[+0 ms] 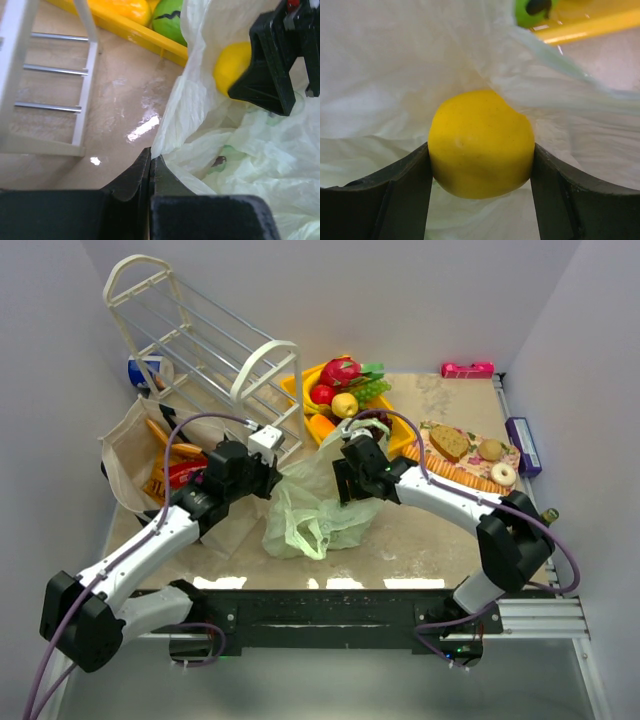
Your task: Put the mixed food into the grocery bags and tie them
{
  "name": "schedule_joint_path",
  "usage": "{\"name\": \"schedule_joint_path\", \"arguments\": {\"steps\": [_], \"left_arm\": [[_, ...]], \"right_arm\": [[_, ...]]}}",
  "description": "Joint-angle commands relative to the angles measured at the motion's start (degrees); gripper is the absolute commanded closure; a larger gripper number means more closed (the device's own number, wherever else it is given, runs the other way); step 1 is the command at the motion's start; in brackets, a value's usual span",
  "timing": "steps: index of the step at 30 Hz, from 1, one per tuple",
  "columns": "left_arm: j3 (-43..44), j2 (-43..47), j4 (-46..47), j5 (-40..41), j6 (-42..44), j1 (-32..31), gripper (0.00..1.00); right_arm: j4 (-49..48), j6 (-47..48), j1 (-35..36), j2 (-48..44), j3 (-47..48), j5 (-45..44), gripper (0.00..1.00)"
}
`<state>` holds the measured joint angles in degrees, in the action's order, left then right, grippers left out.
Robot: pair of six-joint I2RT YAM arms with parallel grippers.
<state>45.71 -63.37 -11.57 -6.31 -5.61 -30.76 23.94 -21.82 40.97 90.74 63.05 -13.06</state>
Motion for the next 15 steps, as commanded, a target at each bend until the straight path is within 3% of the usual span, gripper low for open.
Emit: {"name": "schedule_joint_path", "arguments": {"steps": [1, 2, 4, 5, 8, 9, 12, 15], "left_arm": [[-1.5, 3.25, 4.01, 5.34, -1.07, 0.35, 1.0], [-1.68, 3.26, 4.1, 4.9, -0.99, 0.35, 1.0], [-1.59, 2.56, 4.28, 2.98, -0.81, 0.35, 1.0], [-1.33, 2.21, 4.1, 2.44, -0.72, 0.35, 1.0], [-0.72, 0.8, 3.4, 1.12, -0.55, 0.35, 1.0], [-0.71, 0.71, 3.31, 0.95, -0.55, 0.35, 1.0], [-0.54, 0.1, 3.05, 0.33, -0.37, 0.35, 1.0], [-0.36, -0.17, 2.44, 0.77, -0.37, 0.35, 1.0]], "right_arm": [[3.13, 0.11, 0.25, 0.58, -1.09, -5.75, 0.94], [3.21, 0.2, 0.08, 0.58, -0.65, -4.79, 0.81], [3.04, 0.29, 0.16, -0.03, 1.02, -3.99, 0.64], [3.04, 0.81, 0.25, -0.21, 1.63, -2.25, 0.49], [2.86, 2.04, 0.16, -2.14, 3.92, 1.7, 0.32], [2.86, 2.31, 0.16, -2.75, 4.62, 3.11, 0.19], [2.69, 3.45, 0.25, -5.92, 5.33, 7.68, 0.06], [2.95, 4.24, 0.34, -10.48, 5.51, 11.2, 0.01]]}}
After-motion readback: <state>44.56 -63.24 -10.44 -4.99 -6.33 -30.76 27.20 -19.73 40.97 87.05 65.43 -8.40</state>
